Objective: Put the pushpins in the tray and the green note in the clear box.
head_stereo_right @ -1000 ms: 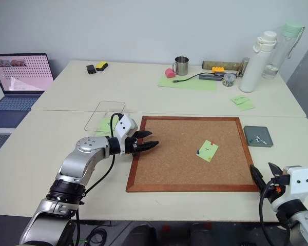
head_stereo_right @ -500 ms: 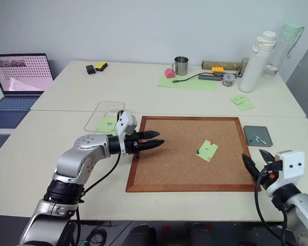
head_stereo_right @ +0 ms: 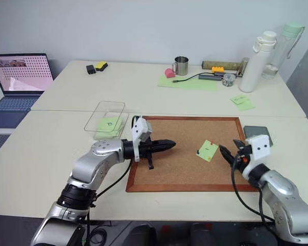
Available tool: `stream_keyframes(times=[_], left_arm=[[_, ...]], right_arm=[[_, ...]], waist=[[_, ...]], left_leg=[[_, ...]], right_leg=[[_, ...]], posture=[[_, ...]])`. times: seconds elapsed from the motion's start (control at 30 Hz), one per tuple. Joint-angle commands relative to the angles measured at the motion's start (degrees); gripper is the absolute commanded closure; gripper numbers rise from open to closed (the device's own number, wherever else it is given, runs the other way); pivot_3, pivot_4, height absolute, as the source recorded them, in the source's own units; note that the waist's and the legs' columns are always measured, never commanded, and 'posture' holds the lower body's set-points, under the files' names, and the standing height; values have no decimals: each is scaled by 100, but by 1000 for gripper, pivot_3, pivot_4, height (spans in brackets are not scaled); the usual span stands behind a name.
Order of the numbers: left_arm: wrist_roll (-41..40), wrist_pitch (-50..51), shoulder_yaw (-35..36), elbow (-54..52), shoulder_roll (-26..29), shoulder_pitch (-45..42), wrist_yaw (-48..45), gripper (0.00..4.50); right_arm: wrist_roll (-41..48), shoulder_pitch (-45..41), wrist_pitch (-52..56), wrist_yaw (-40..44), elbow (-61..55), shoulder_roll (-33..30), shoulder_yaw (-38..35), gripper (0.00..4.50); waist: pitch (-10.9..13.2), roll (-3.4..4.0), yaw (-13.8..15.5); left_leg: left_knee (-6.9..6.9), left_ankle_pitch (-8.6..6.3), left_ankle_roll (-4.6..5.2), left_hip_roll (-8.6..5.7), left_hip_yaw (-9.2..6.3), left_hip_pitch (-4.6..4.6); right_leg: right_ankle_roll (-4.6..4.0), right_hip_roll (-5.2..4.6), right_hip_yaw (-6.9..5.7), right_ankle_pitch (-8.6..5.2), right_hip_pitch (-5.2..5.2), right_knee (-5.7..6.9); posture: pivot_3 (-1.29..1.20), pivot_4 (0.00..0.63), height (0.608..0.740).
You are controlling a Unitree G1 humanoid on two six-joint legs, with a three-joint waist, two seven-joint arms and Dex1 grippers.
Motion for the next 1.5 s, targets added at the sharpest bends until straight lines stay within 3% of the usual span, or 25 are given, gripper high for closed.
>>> stream_keyframes(times=[0.03,0.2,0.57,0.63,1.5], left_arm=[[301,-442,-280,274,-71,18,-69,4429],[885,-846,-740,867,-90,120,20,4429],[861,-869,-651,847,-107,185,-104,4429],[885,-890,-626,851,-79,196,-109,4476],[882,-807,-505,744,87,165,-130,4476]], right_arm=[[-233,-411,-186,70,375,37,190,1464],[-467,-859,-312,196,1039,153,479,1464],[-948,-1540,-474,189,2305,453,734,1464],[-974,-1571,-538,240,2394,496,739,1639],[-916,-1363,-1051,658,2395,832,610,1639]], waist=[[0,0,0],[0,0,0],[-3,3,8],[-3,3,8],[-3,4,-28]], left_leg=[[0,0,0,0,1,0],[0,0,0,-1,4,0],[2,0,1,5,5,2],[1,0,1,6,4,3],[-1,0,1,9,12,14]], right_leg=[[0,0,0,0,0,-1],[0,0,0,0,-1,-2],[0,-4,-3,0,0,0],[0,-4,-3,0,1,2],[0,1,2,0,0,10]], posture=[[0,150,740],[0,150,740],[0,150,740],[0,150,740],[0,150,740]])
